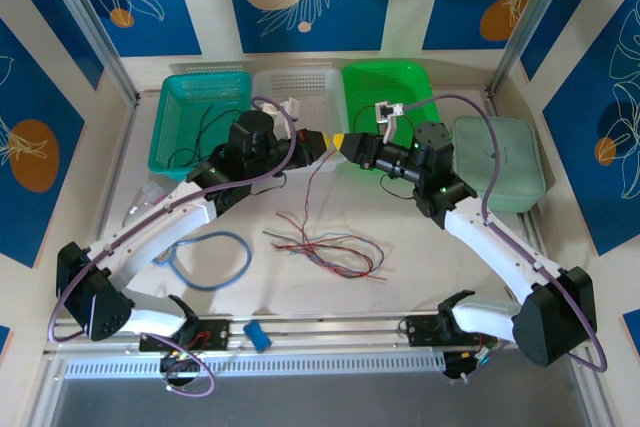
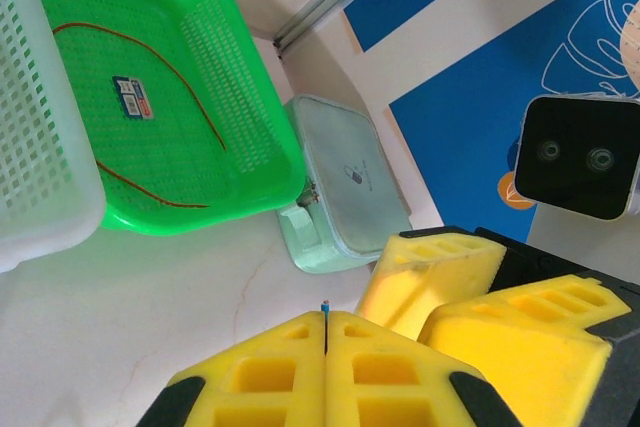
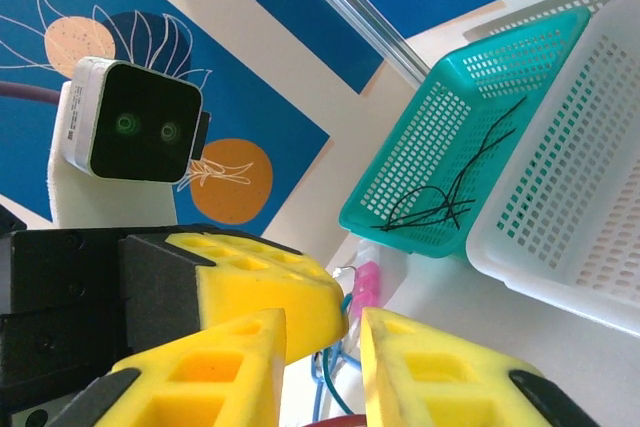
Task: Untangle the cables
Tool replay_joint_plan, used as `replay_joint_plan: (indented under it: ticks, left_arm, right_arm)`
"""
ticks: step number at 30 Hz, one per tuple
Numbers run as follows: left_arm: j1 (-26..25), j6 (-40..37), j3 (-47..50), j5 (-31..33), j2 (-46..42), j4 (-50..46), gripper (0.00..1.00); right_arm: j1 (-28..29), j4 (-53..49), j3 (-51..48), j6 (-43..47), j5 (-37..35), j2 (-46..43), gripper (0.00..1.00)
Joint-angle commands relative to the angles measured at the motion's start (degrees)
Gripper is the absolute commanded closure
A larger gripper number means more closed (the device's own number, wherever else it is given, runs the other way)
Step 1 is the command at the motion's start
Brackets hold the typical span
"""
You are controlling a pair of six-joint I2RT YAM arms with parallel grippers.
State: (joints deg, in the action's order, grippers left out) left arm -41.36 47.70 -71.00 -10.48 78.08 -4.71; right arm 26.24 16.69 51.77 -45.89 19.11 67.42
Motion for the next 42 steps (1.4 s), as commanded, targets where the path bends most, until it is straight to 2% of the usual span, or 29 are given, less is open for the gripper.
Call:
replay_joint_plan:
  ticks: [1, 17, 21, 23, 26, 35, 42]
  left_arm:
    - [0.7, 0.1, -0.5, 0.4, -1.2, 1.4, 1.0]
    - [1.2, 0.3, 0.1, 0.5, -1.7, 1.5, 1.0]
    - [1.4, 0.3, 0.1, 0.5, -1.9, 1.4, 1.0]
    - [1.5, 0.2, 0.2, 0.6, -2.0, 1.2, 1.0]
    - [1.7, -0.1, -0.2, 0.9, -2.5, 0.8, 1.0]
    - [4.0, -4.1, -4.5, 4.7, -5.8, -4.1, 1.0]
    - [6.4, -7.7, -8.0, 10.2, -9.6, -7.6, 1.0]
  right_arm:
    - [0.0, 0.0, 0.6, -0.2, 0.7, 0.2, 0.73]
    - [1.1, 0.7, -1.1, -1.5, 0.4, 1.8, 0.74]
    - [1.2, 1.1, -1.3, -1.9, 0.1, 2.2, 0.86]
    - [1.2, 1.1, -1.1, -2.2, -0.2, 2.0, 0.99]
    - [0.9, 0.1, -0.3, -2.1, -1.1, 0.7, 1.0]
    - [-3.4, -9.8, 3.7, 2.8, -7.2, -10.3, 1.0]
    - [-5.2, -23.8, 12.6, 14.3, -13.3, -19.2, 1.0]
